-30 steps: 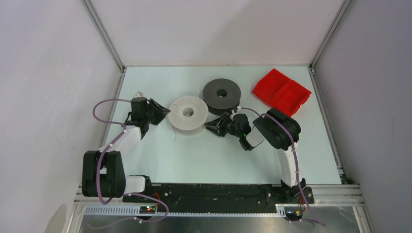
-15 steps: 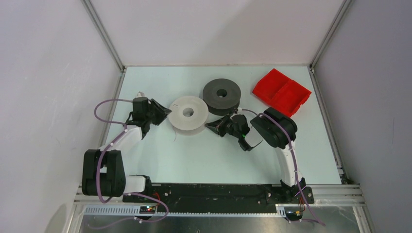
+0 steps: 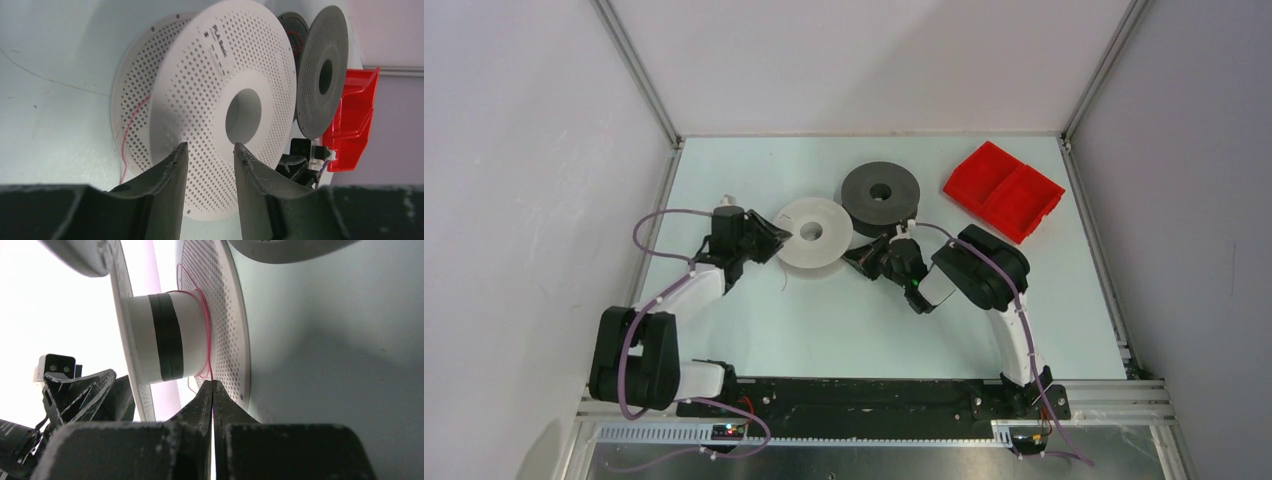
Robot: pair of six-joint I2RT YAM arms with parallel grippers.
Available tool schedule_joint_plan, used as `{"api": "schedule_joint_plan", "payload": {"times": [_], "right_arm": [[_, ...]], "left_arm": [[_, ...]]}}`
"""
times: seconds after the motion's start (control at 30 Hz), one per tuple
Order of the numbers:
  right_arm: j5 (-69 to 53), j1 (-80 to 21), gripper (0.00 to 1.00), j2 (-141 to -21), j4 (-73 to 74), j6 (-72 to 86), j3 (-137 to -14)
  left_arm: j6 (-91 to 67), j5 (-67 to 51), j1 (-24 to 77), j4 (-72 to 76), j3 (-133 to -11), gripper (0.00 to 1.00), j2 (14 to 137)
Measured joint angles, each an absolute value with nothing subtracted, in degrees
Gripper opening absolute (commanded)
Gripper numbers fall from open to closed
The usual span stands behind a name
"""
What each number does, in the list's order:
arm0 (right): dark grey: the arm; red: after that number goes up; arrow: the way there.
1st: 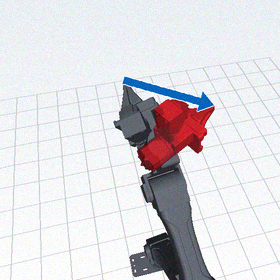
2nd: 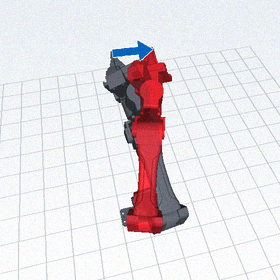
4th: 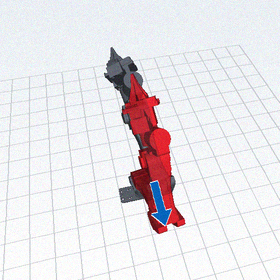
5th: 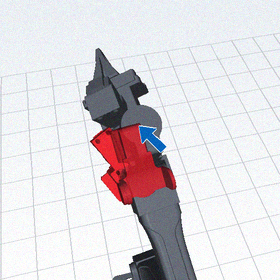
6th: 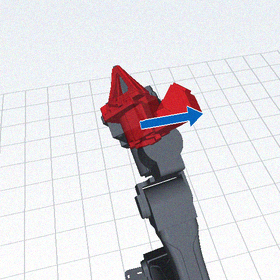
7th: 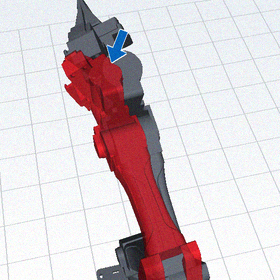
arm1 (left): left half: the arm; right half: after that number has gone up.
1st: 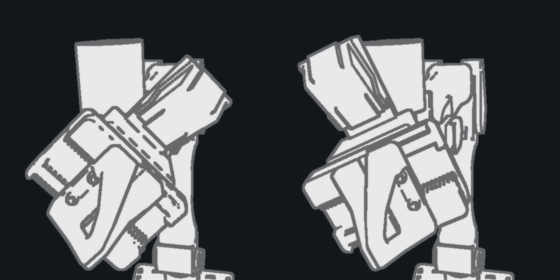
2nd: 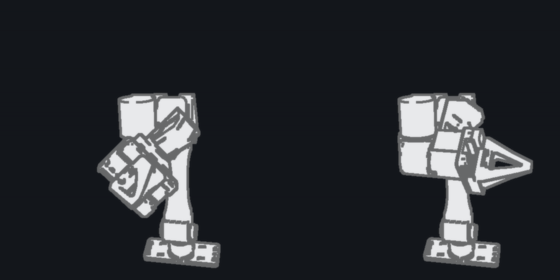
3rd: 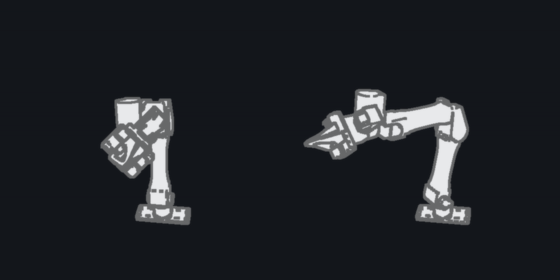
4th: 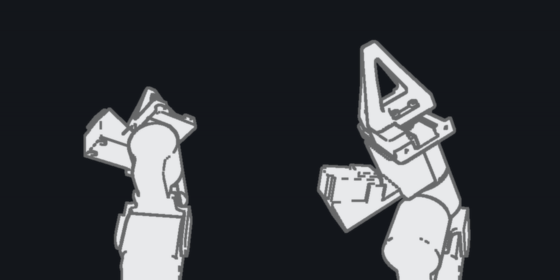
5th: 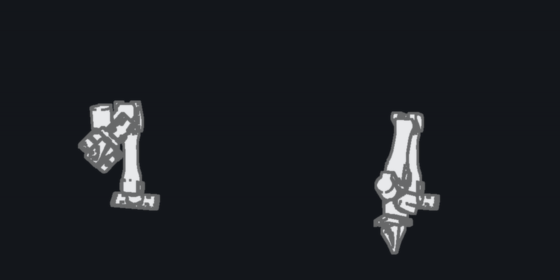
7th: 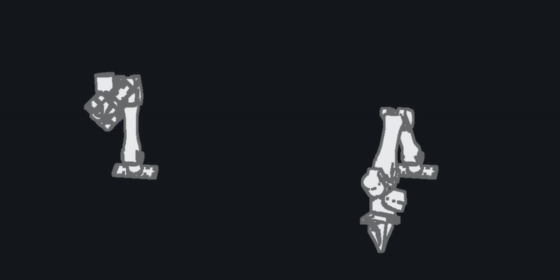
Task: Wrap the cables
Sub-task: Adjust the cable on the cable reel.
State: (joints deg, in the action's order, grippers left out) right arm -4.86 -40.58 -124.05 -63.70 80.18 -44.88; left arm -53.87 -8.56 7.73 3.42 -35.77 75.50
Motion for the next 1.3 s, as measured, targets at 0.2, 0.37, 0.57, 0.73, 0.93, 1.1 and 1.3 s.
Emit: {"api": "schedule_joint_plan", "payload": {"times": [0.2,0.37,0.57,0.73,0.93,1.1,1.3], "right_arm": [[-1.8,-41.7,0.0,-123.9,-63.5,78.5,-45.9],[-1.3,-41.7,0.0,-123.8,-63.3,77.6,-46.0],[-1.4,-41.4,0.0,-123.8,-63.3,76.8,-46.1],[-3.1,-40.7,0.0,-123.8,-63.3,76.6,-46.1],[-4.0,-40.2,0.0,-123.8,-63.3,75.6,-46.1],[-4.4,-40.2,0.0,-123.8,-63.4,74.9,-46.1],[-5.0,-40.0,0.0,-123.8,-63.9,75.0,-46.0]], "left_arm": [[-51.9,-6.8,8.8,1.8,-36.5,0.49,72.0],[-41.3,-7.9,5.0,-2.7,-46.3,0.5,73.8],[-29.5,-23.6,-5.4,-3.7,-60.7,0.43,88.2],[-24.3,-34.3,-8.1,-5.9,-65.2,0.43,99.9],[-21.8,-41.8,-7.4,-8.9,-65.2,0.43,105.4],[-20.8,-43.8,-7.1,-9.1,-65.1,0.24,105.6],[-22.5,-44.2,-7.1,-7.4,-61.5,0.05,104.7]]}}
